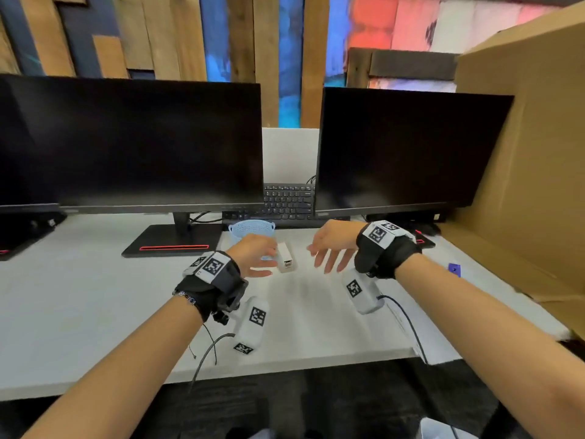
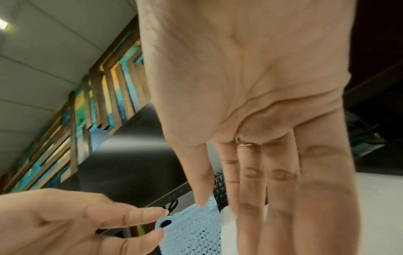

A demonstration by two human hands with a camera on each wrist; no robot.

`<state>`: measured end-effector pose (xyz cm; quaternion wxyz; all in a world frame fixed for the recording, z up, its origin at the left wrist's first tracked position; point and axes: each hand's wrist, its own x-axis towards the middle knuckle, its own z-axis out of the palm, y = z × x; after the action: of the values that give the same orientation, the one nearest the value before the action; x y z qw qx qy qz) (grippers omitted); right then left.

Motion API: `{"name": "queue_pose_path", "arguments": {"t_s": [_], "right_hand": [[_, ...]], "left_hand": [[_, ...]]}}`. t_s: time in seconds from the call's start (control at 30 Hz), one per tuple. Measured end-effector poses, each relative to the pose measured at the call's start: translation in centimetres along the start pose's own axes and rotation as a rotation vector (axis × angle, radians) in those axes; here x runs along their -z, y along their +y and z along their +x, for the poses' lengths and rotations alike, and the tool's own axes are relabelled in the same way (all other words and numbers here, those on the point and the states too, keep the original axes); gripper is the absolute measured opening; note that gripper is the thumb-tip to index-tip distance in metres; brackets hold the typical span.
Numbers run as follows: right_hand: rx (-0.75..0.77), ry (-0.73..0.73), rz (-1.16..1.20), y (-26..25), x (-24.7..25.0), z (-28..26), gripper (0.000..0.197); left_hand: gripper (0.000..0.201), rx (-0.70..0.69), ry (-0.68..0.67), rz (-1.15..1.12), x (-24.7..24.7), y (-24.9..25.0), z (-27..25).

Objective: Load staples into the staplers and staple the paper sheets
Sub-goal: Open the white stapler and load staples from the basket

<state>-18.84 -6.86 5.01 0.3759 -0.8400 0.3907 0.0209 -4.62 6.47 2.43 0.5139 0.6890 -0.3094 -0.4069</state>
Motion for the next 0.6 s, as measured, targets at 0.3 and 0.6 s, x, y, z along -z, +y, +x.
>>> {"name": "queue_pose_path", "arguments": {"t_s": [0.3,0.6], "right_hand": [[0.009,-0.065,-0.210,-0.9,-2.3,12.1,0.045],[-0.003,-0.117,-0.158,0.8,-2.0,14.9,0.024]], "left_hand": [[0.009,0.050,-0.023,0.085,-0.1,-2.0,8.7],[0.015,0.072,-0.053,0.190,-0.3,-1.9,12.0]]}}
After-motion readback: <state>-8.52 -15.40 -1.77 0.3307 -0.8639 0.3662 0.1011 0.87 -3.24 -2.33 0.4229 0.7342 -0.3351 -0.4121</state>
